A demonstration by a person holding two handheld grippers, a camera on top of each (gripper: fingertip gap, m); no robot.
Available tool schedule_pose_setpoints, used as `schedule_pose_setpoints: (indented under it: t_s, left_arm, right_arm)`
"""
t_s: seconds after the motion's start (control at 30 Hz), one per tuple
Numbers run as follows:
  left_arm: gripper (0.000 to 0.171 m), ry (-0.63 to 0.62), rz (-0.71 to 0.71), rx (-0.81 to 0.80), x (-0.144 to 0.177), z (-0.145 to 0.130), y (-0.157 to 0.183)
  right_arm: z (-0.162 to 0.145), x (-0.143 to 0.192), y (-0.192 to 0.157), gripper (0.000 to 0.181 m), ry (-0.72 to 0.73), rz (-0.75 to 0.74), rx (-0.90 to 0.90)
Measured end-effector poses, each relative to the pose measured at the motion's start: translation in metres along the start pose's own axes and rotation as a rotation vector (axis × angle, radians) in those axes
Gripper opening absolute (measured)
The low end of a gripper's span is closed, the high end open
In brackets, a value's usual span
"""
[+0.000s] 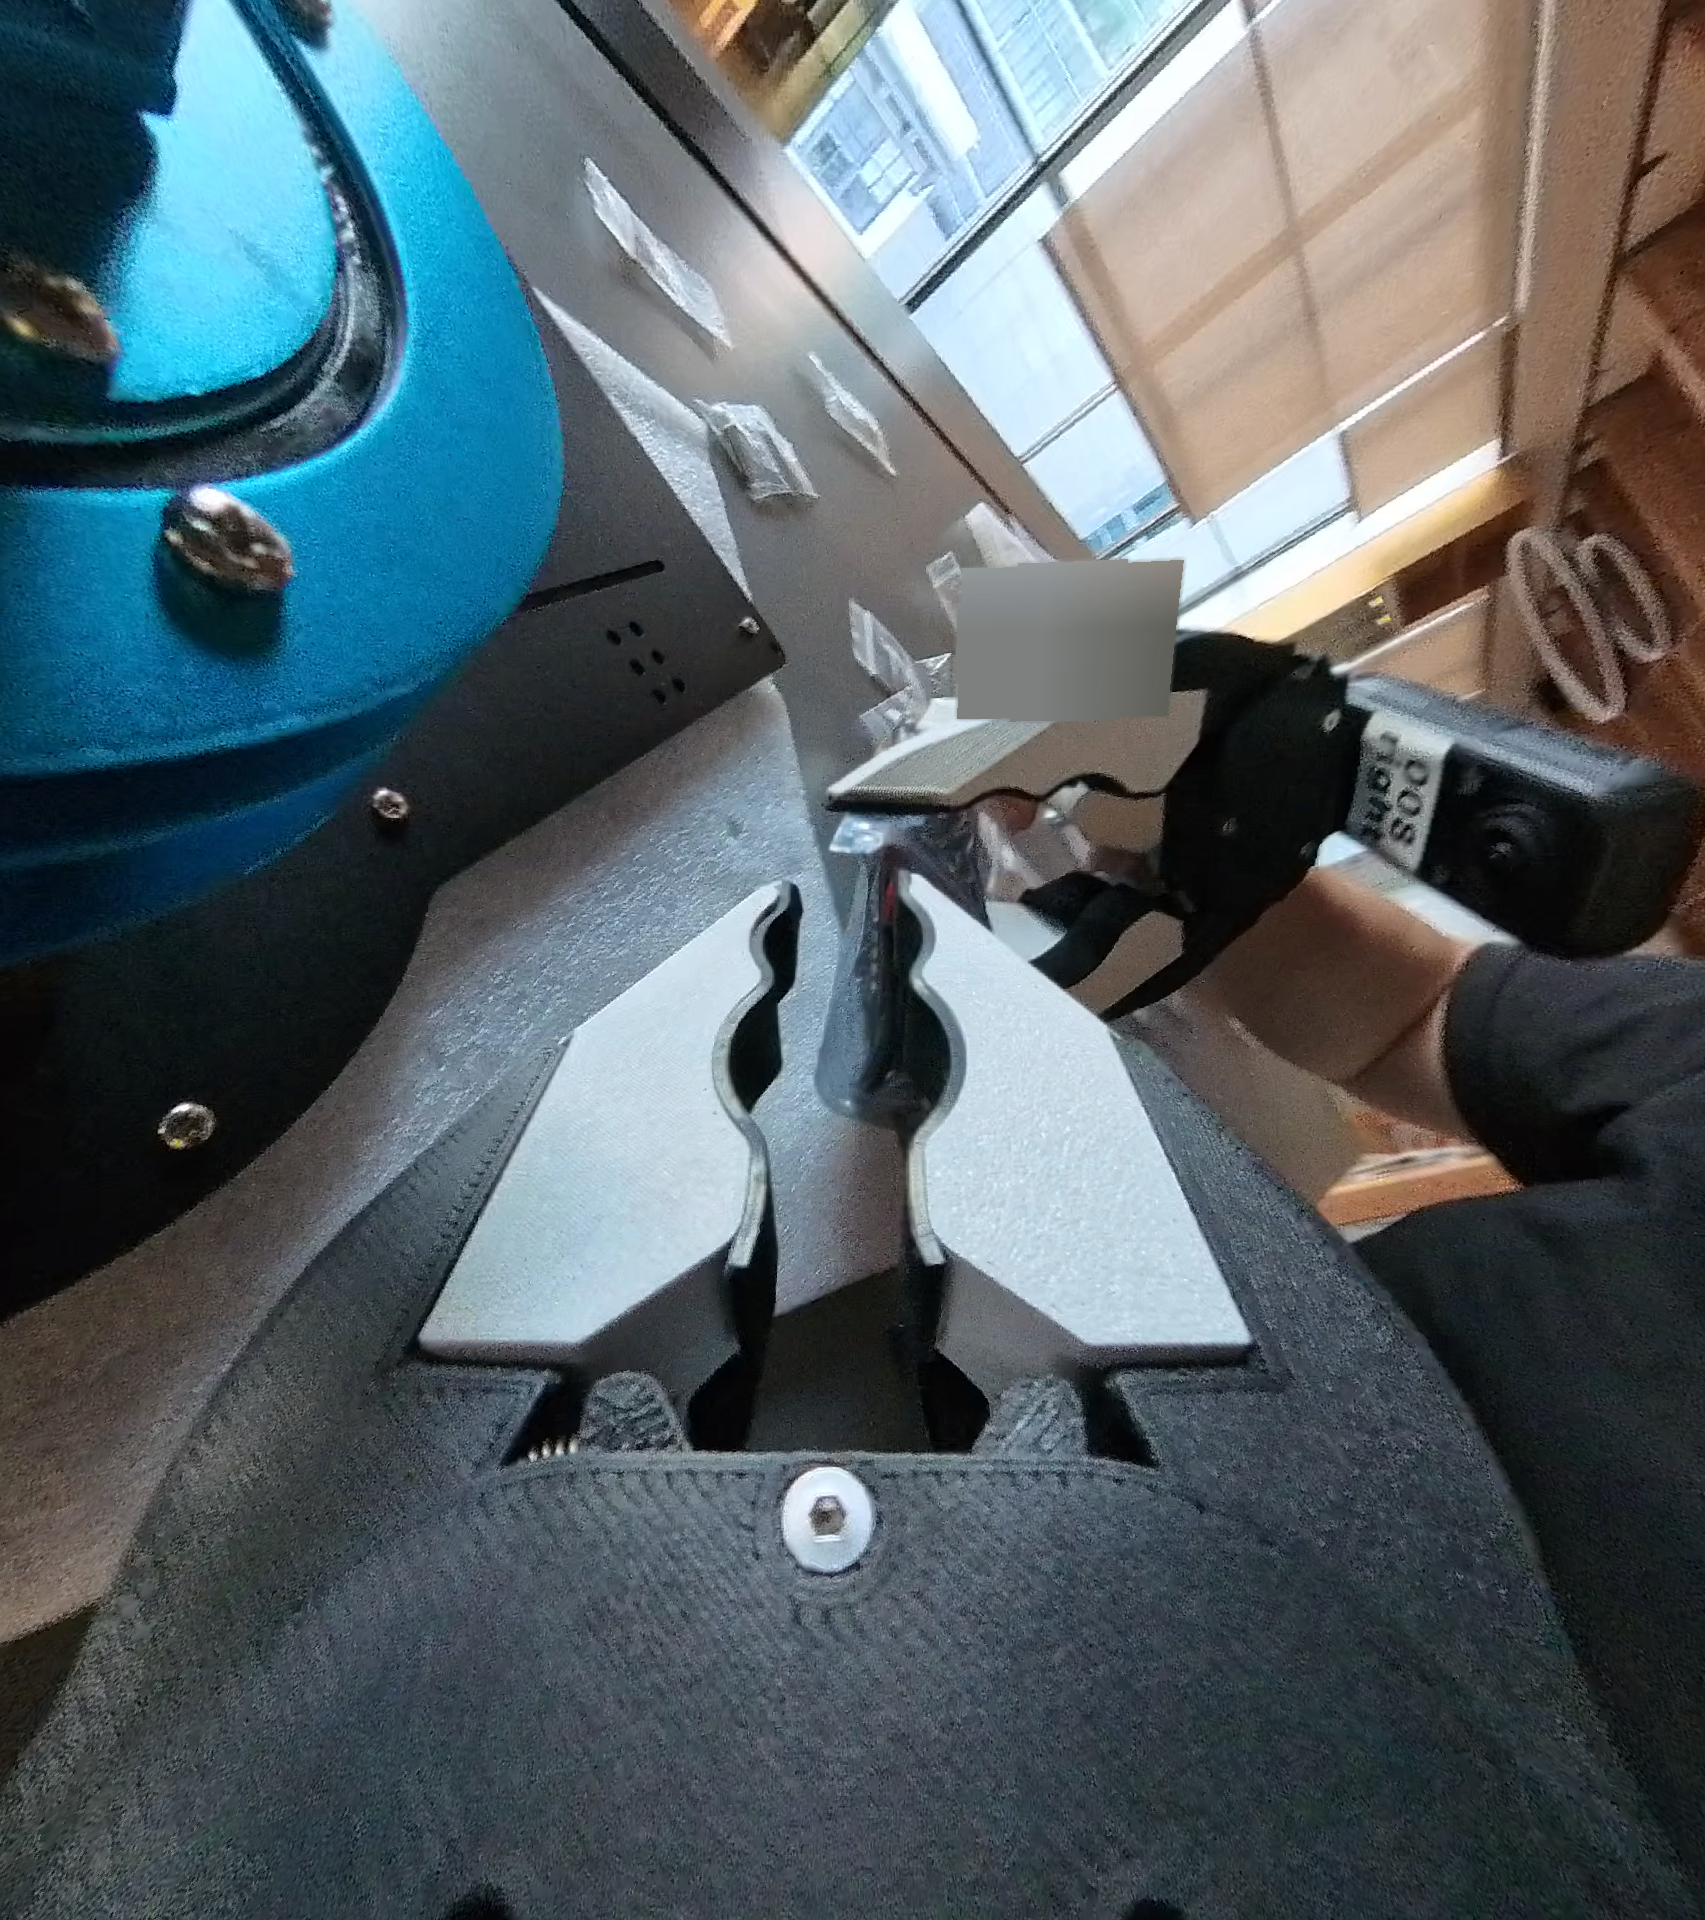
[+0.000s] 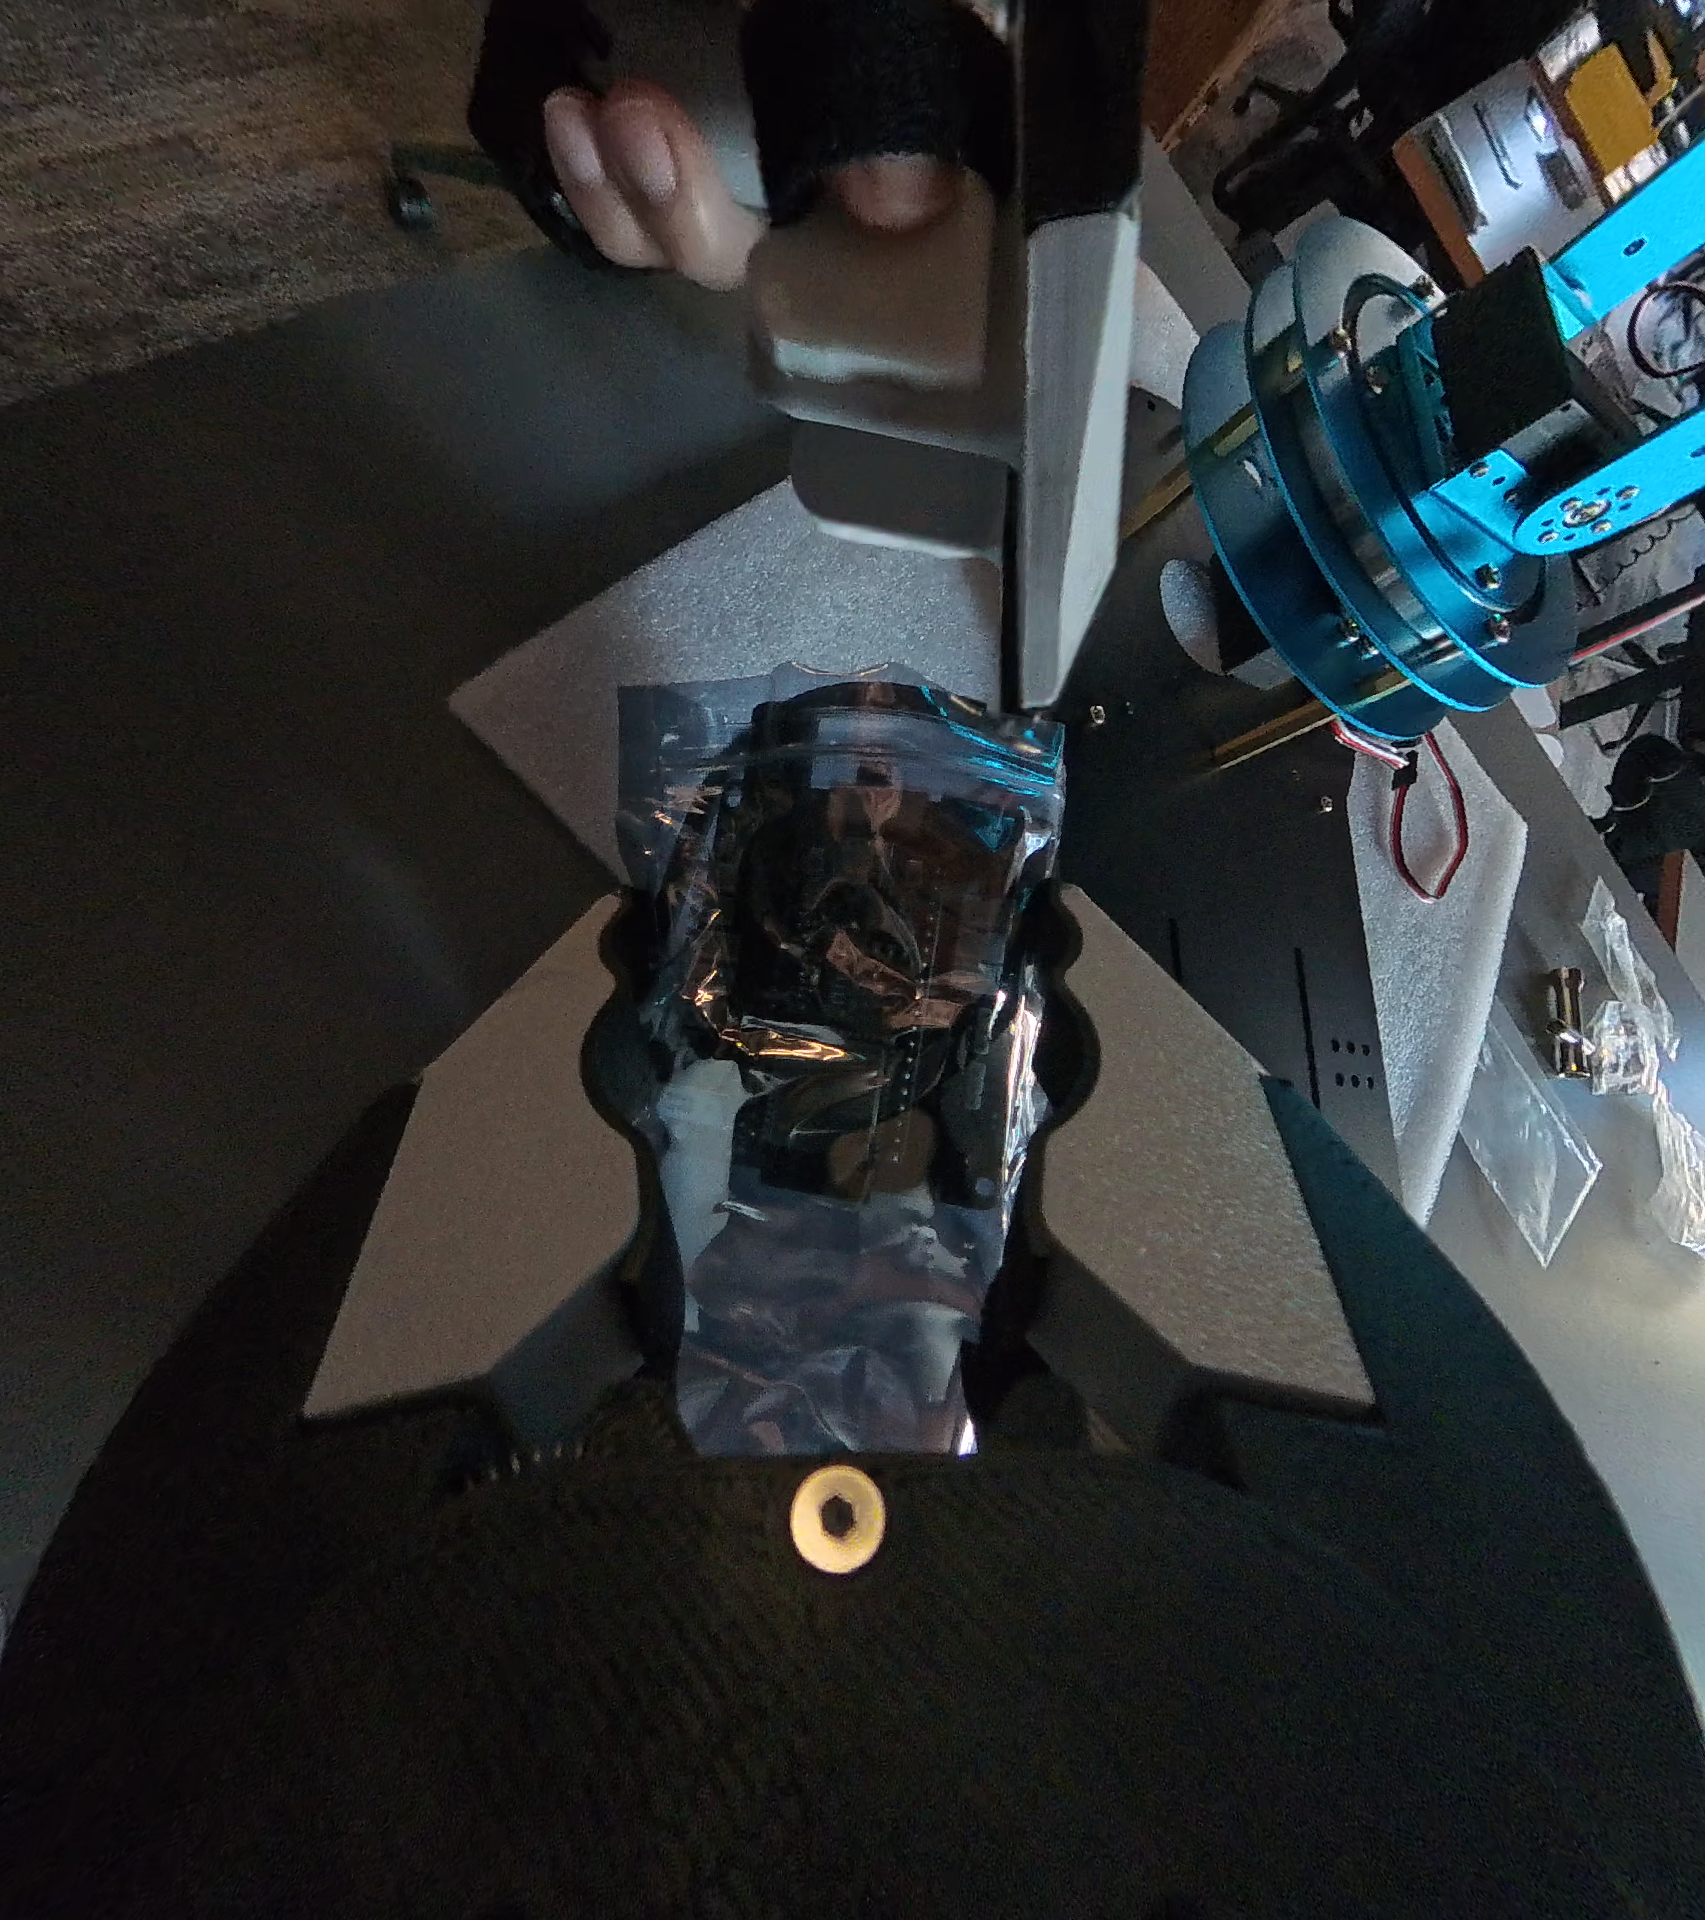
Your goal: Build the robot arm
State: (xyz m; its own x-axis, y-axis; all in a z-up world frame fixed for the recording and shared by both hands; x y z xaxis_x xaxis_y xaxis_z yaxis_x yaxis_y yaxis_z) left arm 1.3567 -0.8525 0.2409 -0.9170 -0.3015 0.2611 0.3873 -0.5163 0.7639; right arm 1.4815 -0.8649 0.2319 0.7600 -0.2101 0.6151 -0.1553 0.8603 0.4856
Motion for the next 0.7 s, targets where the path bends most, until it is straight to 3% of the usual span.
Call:
schedule_pose_setpoints:
  t_s: [0.23,0.7]
  left_arm:
    - [0.0,0.04,-0.083,0.129,-0.007,0.006,-0.003]
    - [0.004,-0.018,-0.128,0.103,-0.013,-0.005,0.009]
  right_arm:
    - [0.002,0.0,-0.001,0.074,-0.02,-0.007,0.025]
    - [0.011,0.003,-0.012,0.07,-0.031,-0.06,0.156]
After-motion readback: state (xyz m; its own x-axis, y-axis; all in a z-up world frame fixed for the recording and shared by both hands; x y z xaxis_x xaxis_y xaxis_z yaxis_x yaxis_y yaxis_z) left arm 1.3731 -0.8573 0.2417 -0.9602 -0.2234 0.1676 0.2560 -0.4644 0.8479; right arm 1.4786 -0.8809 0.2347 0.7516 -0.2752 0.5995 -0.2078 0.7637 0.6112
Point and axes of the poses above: each gripper's, where its closed fingertips meet, x back along the fingers, z out of its top, y = z × x across the jaws, the point moved 6 cm from there along x, back along the fingers, and after that the axes turned 2 degrees about -y, right-handed, at the moved point
